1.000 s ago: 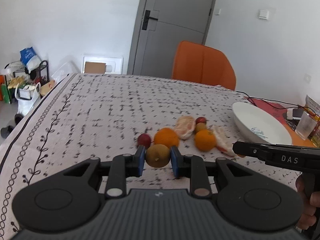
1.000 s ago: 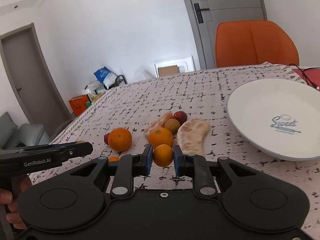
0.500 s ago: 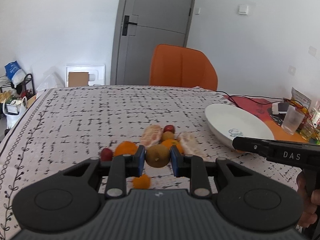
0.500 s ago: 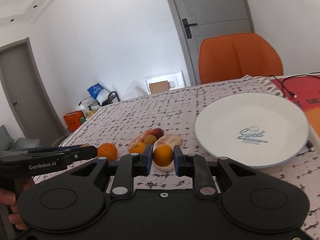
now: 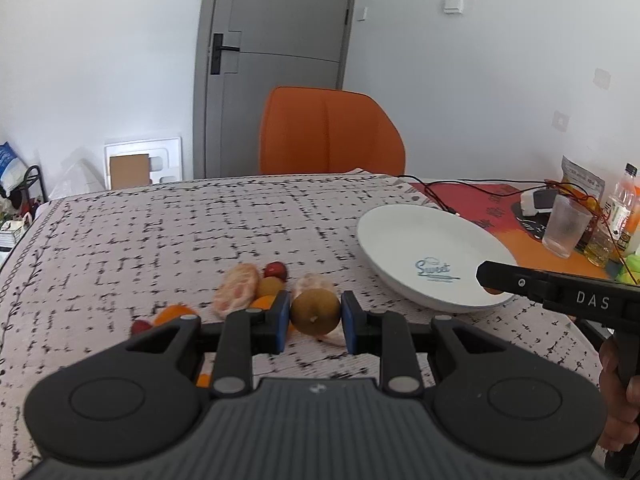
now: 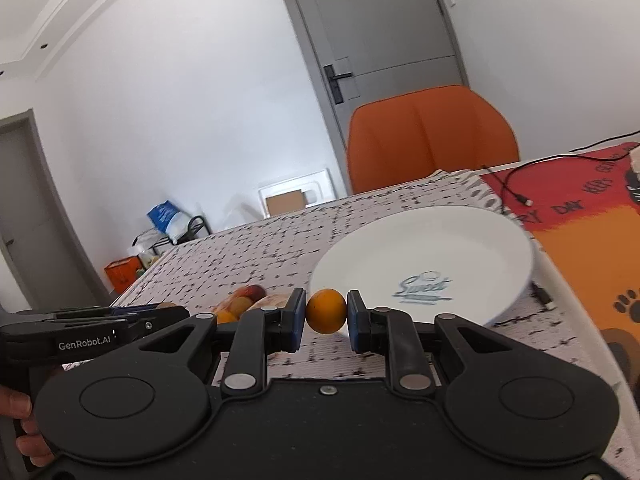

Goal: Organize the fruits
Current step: 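Carry the kiwi and mandarin in both grippers over the white bowl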

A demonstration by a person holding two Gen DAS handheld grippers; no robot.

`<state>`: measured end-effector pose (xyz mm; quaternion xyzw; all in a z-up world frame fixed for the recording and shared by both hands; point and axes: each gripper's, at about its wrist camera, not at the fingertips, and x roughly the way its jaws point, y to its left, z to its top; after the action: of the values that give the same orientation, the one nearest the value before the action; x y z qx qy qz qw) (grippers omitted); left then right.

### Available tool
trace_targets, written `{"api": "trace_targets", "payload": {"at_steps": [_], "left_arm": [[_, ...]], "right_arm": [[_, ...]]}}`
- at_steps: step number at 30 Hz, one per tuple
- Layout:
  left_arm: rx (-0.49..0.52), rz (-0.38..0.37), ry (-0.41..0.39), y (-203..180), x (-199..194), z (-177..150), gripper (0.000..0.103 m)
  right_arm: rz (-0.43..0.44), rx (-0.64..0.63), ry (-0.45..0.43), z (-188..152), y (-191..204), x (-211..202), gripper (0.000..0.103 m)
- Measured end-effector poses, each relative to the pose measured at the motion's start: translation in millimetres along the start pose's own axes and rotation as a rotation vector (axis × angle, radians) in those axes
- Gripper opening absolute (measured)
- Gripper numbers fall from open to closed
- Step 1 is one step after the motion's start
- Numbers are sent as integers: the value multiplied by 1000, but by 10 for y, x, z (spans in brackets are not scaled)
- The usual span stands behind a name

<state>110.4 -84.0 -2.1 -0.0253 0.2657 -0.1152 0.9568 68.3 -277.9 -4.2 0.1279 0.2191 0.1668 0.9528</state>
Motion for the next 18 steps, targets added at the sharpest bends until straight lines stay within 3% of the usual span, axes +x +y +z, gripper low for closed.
{"api": "trace_targets", "payload": {"at_steps": [18], "left_arm": [[56,-34,6,-471,366,196,26]], "right_arm": [[-42,69,-25,-13,-493,-58,20]]}}
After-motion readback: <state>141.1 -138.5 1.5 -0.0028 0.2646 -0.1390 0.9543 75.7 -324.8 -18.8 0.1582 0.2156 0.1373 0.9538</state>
